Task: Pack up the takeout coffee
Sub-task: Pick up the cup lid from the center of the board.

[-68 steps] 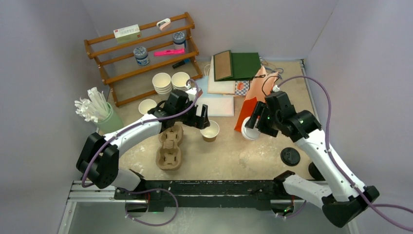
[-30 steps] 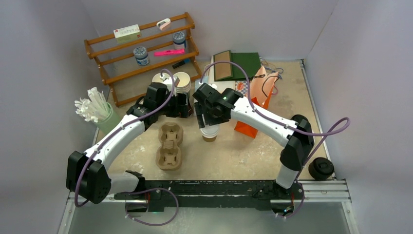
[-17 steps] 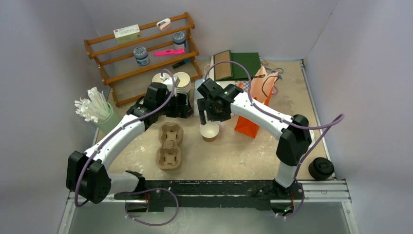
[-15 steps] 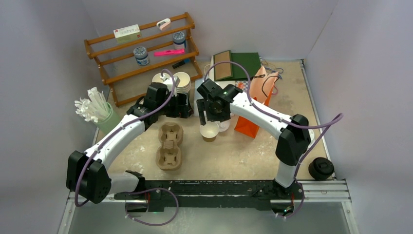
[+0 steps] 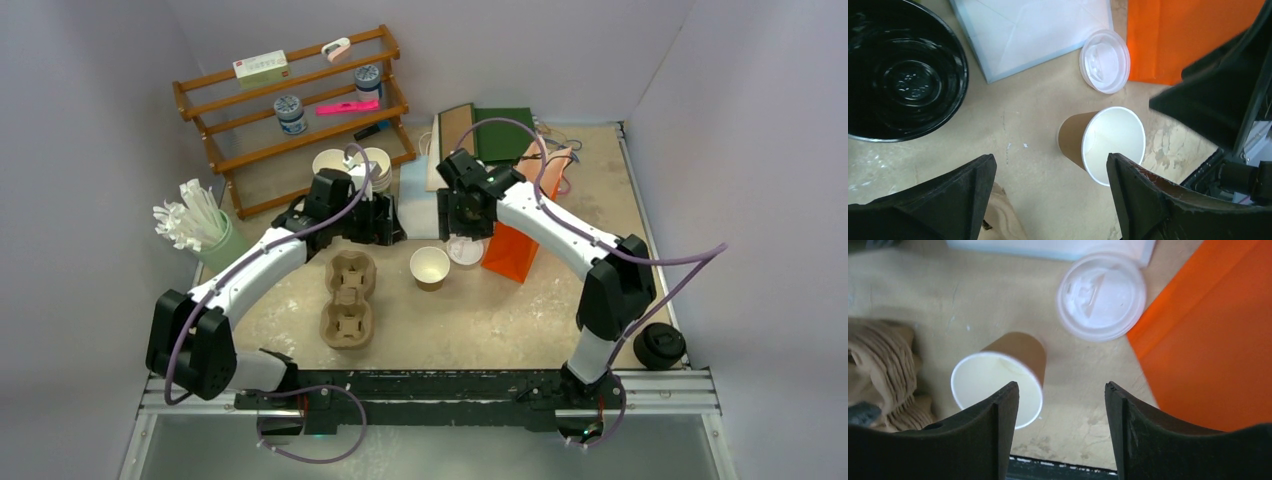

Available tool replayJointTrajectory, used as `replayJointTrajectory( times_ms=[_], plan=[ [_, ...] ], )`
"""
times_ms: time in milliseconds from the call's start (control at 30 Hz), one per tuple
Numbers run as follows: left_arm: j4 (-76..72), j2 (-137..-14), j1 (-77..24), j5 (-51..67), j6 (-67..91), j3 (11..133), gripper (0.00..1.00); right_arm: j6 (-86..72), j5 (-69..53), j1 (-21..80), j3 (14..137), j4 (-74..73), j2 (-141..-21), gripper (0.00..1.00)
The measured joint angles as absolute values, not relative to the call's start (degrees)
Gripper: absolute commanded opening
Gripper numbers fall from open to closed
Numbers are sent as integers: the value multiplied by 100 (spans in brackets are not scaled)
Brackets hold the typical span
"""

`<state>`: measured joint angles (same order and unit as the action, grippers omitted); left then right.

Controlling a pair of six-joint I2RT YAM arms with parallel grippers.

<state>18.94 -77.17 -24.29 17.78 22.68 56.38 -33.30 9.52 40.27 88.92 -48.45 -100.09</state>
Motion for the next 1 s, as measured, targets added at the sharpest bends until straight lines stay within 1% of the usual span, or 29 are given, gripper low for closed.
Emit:
replayJointTrajectory(
  times_ms=[100,233,400,467,700,767,933,1000],
  plan=[
    [1813,-7878,-2429,1968,2270,5638,84,-3306,993,3760,8897,-4722,-10025,59],
    [1752,-7961,-2429,2165,2272,5636,83,-3232,1122,3656,9074,-4674,-10256,51],
    [1710,-7961,-2429,2298,2268,5636,83,-3181,1118,3673,9192,-4504,-10768,49],
    [1715,-7961,-2429,2316,2244,5636,83,-3183,1105,3675,9203,-4453,-10958,47],
    [1737,-7961,-2429,2320,2137,5636,83,-3367,1100,3675,9373,-4285,-11518,45],
    [1752,-7961,-2429,2320,2130,5636,83,-3457,1103,3675,9373,-4233,-11607,42],
    [1793,-7961,-2429,2320,2117,5638,83,-3592,1118,3675,9376,-4134,-11797,39],
    [1811,-7961,-2429,2320,2117,5638,83,-3614,1118,3675,9373,-4101,-11872,35]
  ],
)
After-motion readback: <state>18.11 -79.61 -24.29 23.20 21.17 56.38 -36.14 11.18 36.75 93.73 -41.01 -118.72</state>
